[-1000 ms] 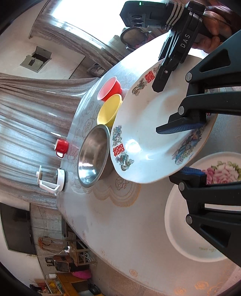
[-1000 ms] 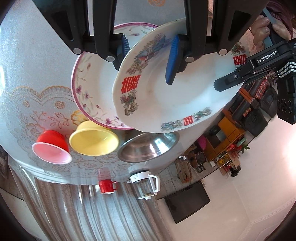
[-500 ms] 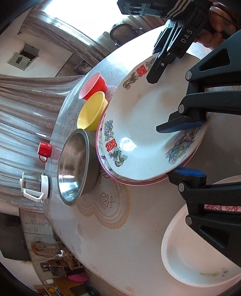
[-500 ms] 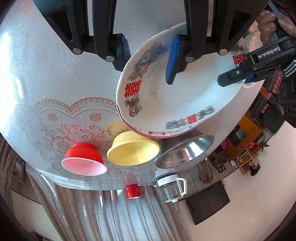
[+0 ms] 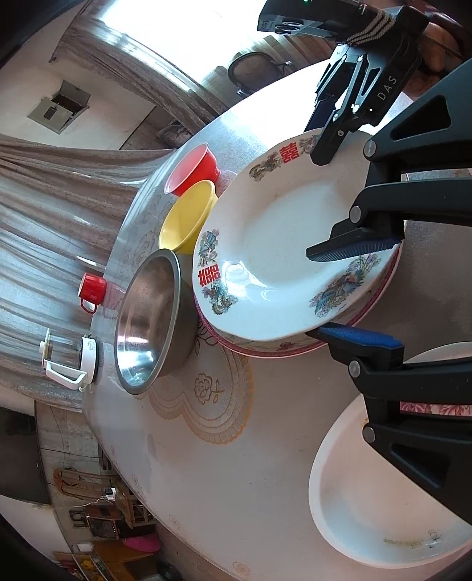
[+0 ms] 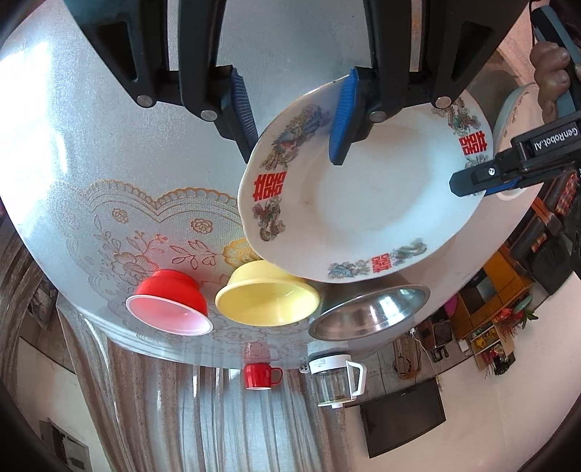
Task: Organize plates and bowls
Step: 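Carry the double-happiness plate and lower it onto the purple-flowered plate, then open both tools and release the stacked plate, then grasp the rim of the pink-rose plate with both tools, then lift the pink-rose plate and carry it toward the plate stack, then lower the pink-rose plate onto the double-happiness plate with both tools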
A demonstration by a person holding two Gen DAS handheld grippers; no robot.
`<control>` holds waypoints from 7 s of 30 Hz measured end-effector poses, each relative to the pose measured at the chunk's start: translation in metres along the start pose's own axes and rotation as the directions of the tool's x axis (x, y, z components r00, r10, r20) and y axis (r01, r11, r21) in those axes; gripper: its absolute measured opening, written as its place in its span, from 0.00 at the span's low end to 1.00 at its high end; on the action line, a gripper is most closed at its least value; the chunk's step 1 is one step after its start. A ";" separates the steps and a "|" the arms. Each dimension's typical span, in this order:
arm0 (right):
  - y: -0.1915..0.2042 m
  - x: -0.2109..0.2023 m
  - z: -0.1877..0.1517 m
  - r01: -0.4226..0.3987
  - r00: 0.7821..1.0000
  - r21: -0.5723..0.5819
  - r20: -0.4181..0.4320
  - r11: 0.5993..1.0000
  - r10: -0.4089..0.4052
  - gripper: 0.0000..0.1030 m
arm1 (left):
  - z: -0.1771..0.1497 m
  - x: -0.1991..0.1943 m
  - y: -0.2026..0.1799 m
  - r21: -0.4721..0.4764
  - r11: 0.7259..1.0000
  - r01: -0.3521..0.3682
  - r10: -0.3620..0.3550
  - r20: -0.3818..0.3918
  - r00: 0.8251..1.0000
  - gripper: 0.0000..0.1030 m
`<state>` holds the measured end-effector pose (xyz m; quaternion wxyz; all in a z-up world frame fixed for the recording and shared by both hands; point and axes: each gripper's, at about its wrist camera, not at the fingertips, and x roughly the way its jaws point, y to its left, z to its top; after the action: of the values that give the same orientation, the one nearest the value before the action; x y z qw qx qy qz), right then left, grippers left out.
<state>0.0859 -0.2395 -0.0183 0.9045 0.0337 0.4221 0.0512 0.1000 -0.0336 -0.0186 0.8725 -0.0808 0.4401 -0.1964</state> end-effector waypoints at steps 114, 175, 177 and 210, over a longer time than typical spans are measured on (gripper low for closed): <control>0.152 0.031 -0.033 -0.522 0.851 -0.163 -0.170 0.837 0.497 0.33 | -0.081 -0.081 0.128 -0.167 0.946 -0.279 0.297 0.097 0.950 0.24; 0.026 -0.022 0.001 -0.227 0.969 0.050 0.115 0.973 0.220 0.32 | 0.009 -0.025 -0.004 0.069 0.998 -0.008 -0.002 0.151 0.989 0.25; 0.016 -0.021 0.002 -0.208 0.973 0.070 0.115 0.976 0.200 0.32 | 0.011 -0.015 -0.008 0.073 0.997 0.002 -0.012 0.125 0.992 0.25; 0.026 0.000 0.004 0.012 0.996 -0.056 0.087 0.998 -0.008 0.43 | 0.011 0.006 -0.009 0.019 1.000 0.008 -0.010 0.079 0.997 0.40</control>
<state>0.0879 -0.2139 -0.0131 0.9227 0.0083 0.3812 0.0571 0.1101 -0.0443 -0.0138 0.8891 -0.0824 0.4029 -0.2010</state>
